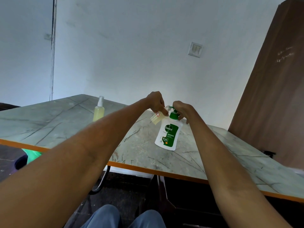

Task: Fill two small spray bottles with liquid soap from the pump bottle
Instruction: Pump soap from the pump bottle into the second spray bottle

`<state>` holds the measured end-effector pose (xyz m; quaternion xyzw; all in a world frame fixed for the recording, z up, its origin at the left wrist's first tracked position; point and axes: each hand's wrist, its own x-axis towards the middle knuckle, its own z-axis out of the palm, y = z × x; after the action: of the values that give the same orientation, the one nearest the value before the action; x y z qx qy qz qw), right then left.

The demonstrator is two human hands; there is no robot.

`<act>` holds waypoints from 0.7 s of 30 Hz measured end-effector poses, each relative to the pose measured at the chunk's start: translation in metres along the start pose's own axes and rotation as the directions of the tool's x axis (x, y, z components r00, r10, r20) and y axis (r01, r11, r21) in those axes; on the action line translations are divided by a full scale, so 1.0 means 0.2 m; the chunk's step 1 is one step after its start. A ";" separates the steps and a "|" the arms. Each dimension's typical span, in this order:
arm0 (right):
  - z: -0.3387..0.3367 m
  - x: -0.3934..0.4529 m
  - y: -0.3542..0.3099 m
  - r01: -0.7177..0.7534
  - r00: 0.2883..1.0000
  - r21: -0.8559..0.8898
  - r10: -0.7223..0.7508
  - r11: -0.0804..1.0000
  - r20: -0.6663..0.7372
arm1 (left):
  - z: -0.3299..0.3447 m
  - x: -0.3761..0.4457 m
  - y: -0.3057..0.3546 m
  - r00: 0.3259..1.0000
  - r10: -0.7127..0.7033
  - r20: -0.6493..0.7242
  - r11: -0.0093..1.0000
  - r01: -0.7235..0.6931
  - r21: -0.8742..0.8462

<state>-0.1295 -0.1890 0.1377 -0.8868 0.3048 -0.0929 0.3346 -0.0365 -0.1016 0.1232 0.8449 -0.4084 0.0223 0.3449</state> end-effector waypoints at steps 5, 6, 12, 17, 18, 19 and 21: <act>-0.01 0.00 -0.01 0.008 1.000 0.024 -0.008 1.000 0.022 | -0.01 0.00 0.02 1.000 0.012 -0.020 1.000 -0.012 0.019; -0.02 0.00 -0.01 0.007 1.000 0.020 -0.008 1.000 0.023 | -0.01 -0.01 0.02 1.000 0.008 -0.021 1.000 -0.008 0.022; 0.00 0.02 -0.01 -0.001 1.000 0.000 0.001 1.000 0.006 | -0.01 -0.01 0.00 1.000 -0.002 -0.018 1.000 0.002 0.017; 0.02 0.03 0.01 -0.007 1.000 -0.010 0.007 1.000 -0.001 | 0.00 -0.02 -0.01 1.000 -0.013 -0.003 1.000 0.013 0.009; 0.01 0.03 0.02 -0.006 1.000 -0.004 0.007 1.000 0.004 | 0.00 -0.01 -0.02 1.000 -0.015 -0.001 1.000 0.015 0.006; 0.01 0.03 0.02 -0.001 1.000 0.002 0.001 1.000 0.008 | 0.00 -0.01 -0.02 1.000 -0.016 0.000 1.000 0.016 0.005; 0.00 0.03 0.01 0.003 1.000 0.017 -0.003 1.000 0.012 | 0.00 0.00 -0.02 1.000 -0.014 -0.005 1.000 0.014 0.000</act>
<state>-0.1257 -0.1933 0.1372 -0.8850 0.3006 -0.0907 0.3438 -0.0341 -0.0997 0.1216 0.8475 -0.4017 0.0220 0.3463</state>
